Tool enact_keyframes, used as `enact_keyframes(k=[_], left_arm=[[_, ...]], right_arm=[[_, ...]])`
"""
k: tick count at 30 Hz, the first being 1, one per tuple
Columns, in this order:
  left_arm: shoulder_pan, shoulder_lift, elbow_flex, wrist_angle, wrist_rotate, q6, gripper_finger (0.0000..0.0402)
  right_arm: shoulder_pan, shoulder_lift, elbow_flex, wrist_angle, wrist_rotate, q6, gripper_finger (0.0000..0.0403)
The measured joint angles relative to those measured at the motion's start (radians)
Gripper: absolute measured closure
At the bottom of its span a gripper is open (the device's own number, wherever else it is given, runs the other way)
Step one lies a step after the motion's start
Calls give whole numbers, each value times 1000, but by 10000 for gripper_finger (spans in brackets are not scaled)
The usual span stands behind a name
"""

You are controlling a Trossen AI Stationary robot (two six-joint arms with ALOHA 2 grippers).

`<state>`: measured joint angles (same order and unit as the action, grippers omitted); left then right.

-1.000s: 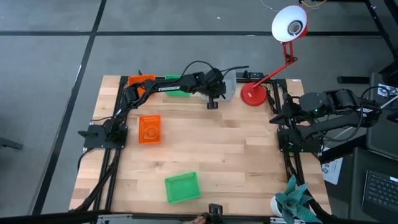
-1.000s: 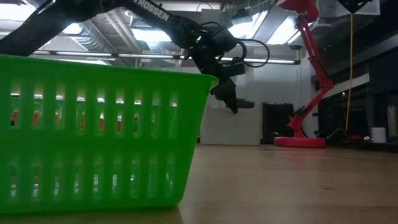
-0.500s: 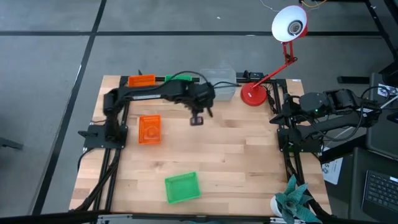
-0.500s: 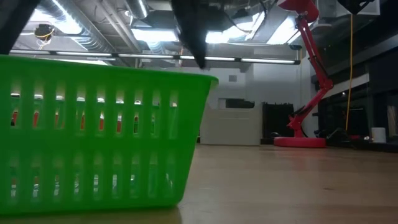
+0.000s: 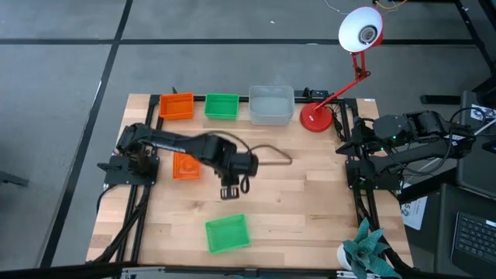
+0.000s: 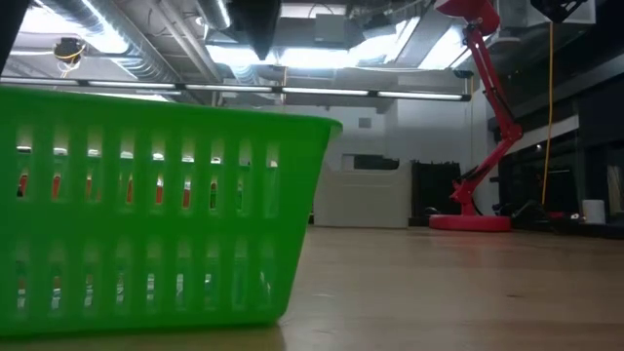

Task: Stack baskets by color
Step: Stack the bottom green bin on top of the top green bins

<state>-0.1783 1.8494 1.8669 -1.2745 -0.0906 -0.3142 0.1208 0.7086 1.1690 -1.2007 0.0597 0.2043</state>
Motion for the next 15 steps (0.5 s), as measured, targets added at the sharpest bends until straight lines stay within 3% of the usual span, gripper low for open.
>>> enact_keyframes(k=[8, 15], left_arm=[[-124, -3, -113, 24, -29, -217, 241], [-199, -2, -298, 308, 80, -308, 239]], right_arm=[[0, 0, 0, -1, 0, 2, 396], [0, 0, 0, -2, 0, 4, 396]])
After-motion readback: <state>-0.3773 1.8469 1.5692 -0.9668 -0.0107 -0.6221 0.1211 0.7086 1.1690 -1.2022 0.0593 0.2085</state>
